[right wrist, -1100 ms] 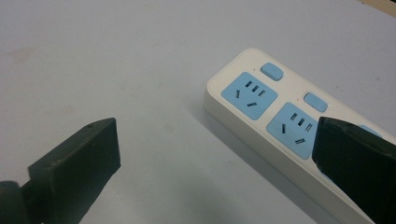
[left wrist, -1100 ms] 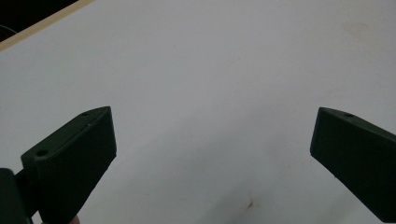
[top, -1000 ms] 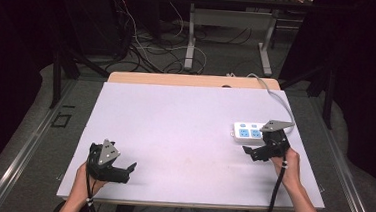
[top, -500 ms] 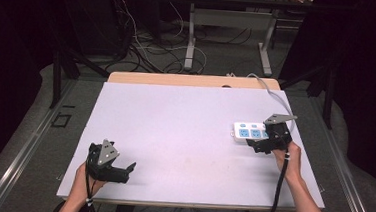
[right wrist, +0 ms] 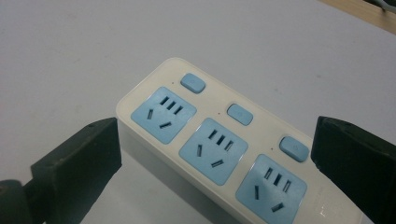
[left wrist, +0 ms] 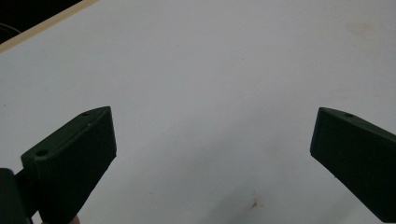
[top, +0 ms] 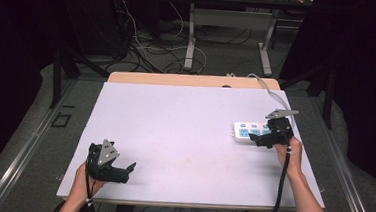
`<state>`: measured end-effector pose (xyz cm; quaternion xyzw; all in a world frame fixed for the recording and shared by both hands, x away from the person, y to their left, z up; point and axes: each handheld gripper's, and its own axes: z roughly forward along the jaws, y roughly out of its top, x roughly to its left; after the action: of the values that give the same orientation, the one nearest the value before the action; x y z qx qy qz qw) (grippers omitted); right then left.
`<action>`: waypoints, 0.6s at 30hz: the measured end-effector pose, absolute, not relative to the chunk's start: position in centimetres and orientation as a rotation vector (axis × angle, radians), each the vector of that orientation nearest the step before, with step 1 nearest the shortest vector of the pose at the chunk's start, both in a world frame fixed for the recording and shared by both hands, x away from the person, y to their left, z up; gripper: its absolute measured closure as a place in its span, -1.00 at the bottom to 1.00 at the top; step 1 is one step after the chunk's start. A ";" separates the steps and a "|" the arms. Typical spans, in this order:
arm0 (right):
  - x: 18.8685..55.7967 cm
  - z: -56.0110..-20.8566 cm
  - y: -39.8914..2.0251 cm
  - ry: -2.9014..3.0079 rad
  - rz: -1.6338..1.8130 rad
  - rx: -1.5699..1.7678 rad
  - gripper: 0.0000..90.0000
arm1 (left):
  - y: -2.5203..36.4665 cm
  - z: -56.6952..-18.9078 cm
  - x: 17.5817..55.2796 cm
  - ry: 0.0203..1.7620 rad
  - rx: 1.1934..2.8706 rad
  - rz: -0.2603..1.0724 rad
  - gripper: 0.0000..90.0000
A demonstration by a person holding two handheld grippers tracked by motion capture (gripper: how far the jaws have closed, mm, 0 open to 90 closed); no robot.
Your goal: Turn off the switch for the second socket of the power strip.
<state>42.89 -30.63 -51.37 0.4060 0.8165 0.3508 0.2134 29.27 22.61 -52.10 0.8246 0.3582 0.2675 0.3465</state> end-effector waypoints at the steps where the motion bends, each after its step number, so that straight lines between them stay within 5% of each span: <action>1: 43.1 -51.5 -30.7 2.264 0.959 1.134 -0.97 | 22.6 -52.1 29.3 0.931 2.144 0.682 -0.99; 18: 44.9 -51.6 -31.4 2.247 0.942 1.180 -0.96 | 22.6 -52.1 29.3 0.928 2.151 0.690 -0.99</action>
<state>44.90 -31.38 -51.62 0.4257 0.8105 0.3398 0.2152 29.29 22.59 -52.11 0.8275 0.3571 0.2654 0.3424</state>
